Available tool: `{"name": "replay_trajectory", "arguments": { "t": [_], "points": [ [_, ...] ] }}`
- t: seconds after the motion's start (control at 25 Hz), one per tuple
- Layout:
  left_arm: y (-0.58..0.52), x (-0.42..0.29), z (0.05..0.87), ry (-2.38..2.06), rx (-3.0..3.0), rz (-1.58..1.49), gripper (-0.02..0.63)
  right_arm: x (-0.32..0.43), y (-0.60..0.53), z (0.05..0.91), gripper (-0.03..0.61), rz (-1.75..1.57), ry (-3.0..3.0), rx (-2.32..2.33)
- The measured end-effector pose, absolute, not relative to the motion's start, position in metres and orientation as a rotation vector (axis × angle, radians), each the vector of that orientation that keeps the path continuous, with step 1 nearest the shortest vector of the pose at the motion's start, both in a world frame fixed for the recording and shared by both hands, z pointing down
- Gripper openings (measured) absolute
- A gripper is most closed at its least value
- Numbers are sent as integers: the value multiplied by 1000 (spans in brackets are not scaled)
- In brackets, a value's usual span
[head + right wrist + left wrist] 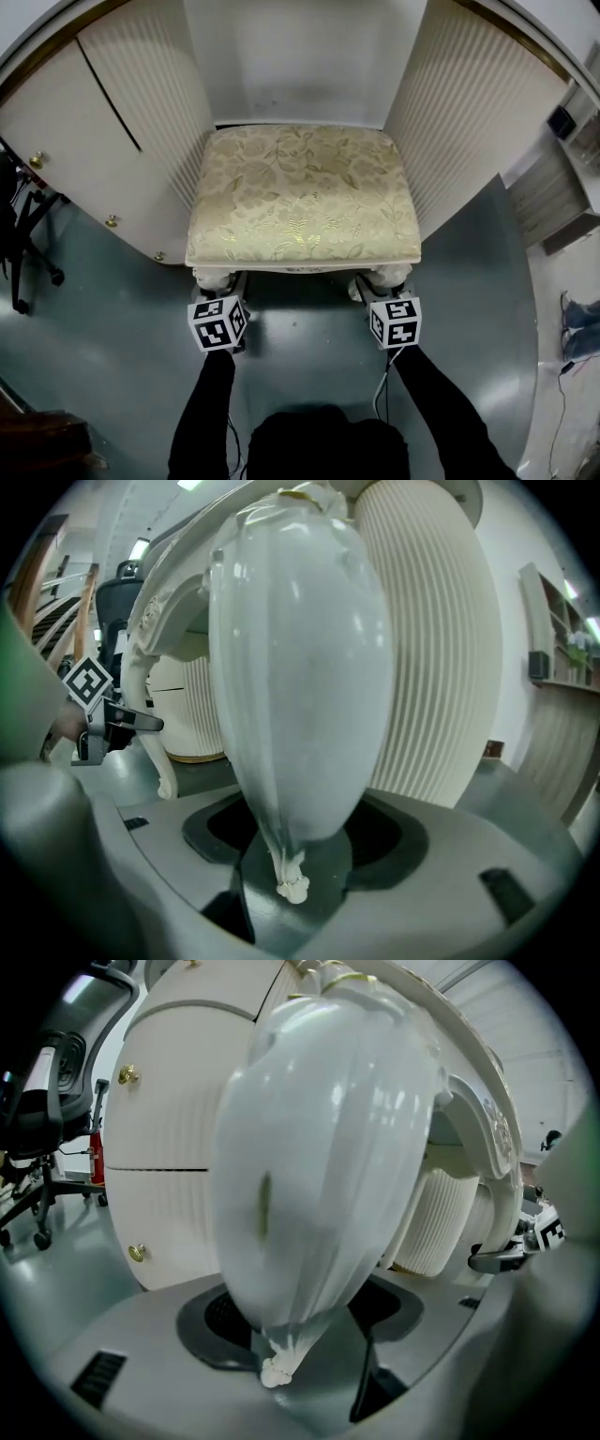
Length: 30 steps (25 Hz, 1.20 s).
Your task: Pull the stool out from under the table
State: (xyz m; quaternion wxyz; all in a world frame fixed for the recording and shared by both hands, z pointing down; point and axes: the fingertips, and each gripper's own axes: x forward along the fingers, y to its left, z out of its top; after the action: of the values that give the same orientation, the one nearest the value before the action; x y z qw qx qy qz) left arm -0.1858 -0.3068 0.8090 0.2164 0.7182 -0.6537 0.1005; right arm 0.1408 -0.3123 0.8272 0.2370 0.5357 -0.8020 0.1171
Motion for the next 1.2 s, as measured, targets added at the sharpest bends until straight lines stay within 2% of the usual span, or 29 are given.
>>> {"name": "replay_trajectory", "arguments": {
  "t": [0.04, 0.16, 0.32, 1.2],
  "points": [
    [-307, -185, 809, -1811, 1994, 285, 306, 139, -313, 825, 263, 297, -2198, 1461],
    [-307, -185, 808, -1838, 1991, 300, 254, 132, -314, 822, 197, 249, -2196, 1437],
    [-307, -189, 808, -1863, 1984, 313, 181, 132, -314, 821, 187, 272, -2219, 1450],
    [-306, -192, 811, -1858, 1939, 373, 173, 131, -314, 825, 175, 333, -2243, 1456]
  ]
}}
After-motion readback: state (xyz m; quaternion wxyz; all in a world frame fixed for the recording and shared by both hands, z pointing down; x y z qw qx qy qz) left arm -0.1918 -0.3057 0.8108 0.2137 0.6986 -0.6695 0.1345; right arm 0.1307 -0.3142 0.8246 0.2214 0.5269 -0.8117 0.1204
